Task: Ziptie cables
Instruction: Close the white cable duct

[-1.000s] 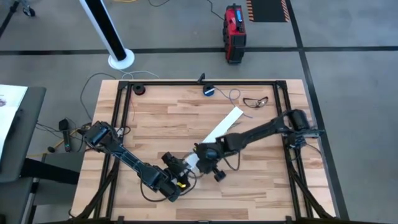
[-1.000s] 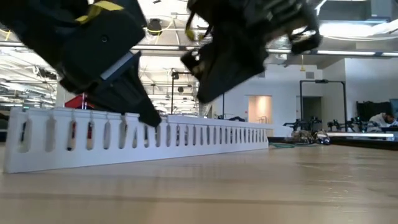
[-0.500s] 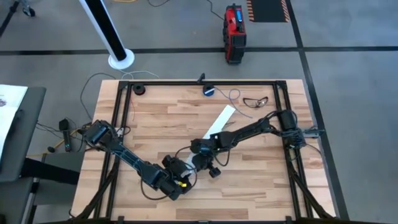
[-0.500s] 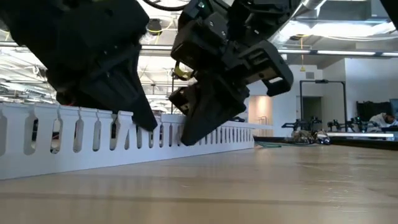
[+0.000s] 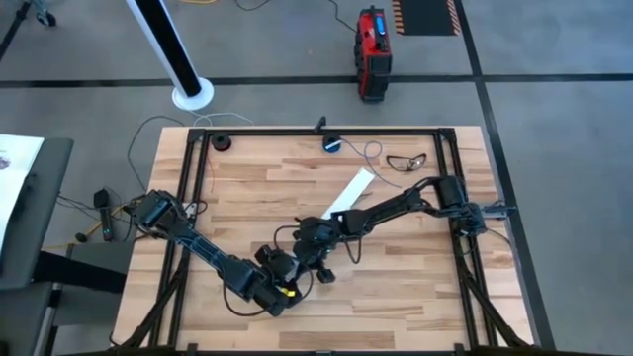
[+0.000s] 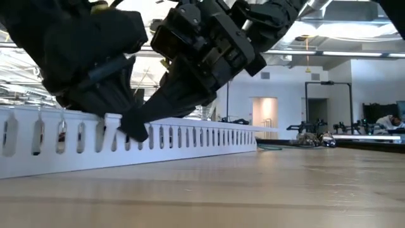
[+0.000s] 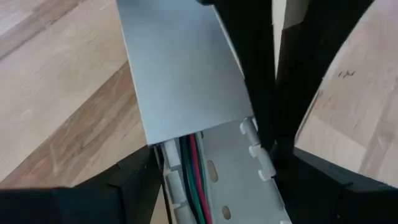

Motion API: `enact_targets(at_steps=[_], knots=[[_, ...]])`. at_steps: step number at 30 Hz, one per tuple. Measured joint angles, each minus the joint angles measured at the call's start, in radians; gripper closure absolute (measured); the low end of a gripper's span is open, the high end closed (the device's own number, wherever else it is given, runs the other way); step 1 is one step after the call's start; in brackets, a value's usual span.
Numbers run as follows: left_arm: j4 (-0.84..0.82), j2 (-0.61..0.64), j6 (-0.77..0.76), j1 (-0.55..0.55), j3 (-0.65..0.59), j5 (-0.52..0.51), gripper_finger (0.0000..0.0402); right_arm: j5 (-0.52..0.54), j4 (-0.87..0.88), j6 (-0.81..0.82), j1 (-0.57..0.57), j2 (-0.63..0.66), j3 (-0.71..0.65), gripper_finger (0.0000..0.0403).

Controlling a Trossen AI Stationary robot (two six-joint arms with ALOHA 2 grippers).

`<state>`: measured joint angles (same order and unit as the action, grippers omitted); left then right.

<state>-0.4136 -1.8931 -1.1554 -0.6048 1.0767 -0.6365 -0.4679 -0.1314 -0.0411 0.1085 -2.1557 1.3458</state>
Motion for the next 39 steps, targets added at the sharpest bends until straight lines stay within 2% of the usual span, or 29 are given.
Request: enact_targets(at_steps=[3, 7, 11, 15, 22, 26, 33, 39], knots=[[-0.038, -0.003, -0.013, -0.005, 0.0, -0.006, 0.0134, 0.016, 0.025, -0.007, 0.009, 0.02, 0.005, 0.0403], [-0.097, -0.002, -0.02, -0.02, 0.002, 0.0, 0.0134, 0.052, 0.192, -0.156, 0.005, 0.141, 0.006, 0.0403], [-0.14, -0.001, 0.006, -0.029, 0.002, 0.001, 0.0134, 0.078, 0.378, -0.287, -0.044, 0.232, 0.007, 0.0403], [-0.146, -0.002, 0.021, -0.031, 0.002, 0.001, 0.0134, 0.14, 0.425, -0.406, -0.123, 0.273, 0.006, 0.0403], [-0.147, -0.002, 0.069, -0.031, 0.002, 0.001, 0.0134, 0.188, 0.479, -0.515, -0.282, 0.237, 0.006, 0.0403], [-0.147, -0.002, 0.08, -0.032, 0.001, 0.0, 0.0134, 0.21, 0.594, -0.582, -0.349, 0.169, 0.006, 0.0403], [-0.155, -0.003, 0.082, -0.033, 0.0, -0.032, 0.0134, 0.211, 0.789, -0.639, -0.338, 0.123, 0.005, 0.0403], [-0.203, -0.006, 0.097, -0.025, -0.002, -0.098, 0.0134, 0.211, 0.788, -0.616, -0.286, 0.15, 0.005, 0.0403]])
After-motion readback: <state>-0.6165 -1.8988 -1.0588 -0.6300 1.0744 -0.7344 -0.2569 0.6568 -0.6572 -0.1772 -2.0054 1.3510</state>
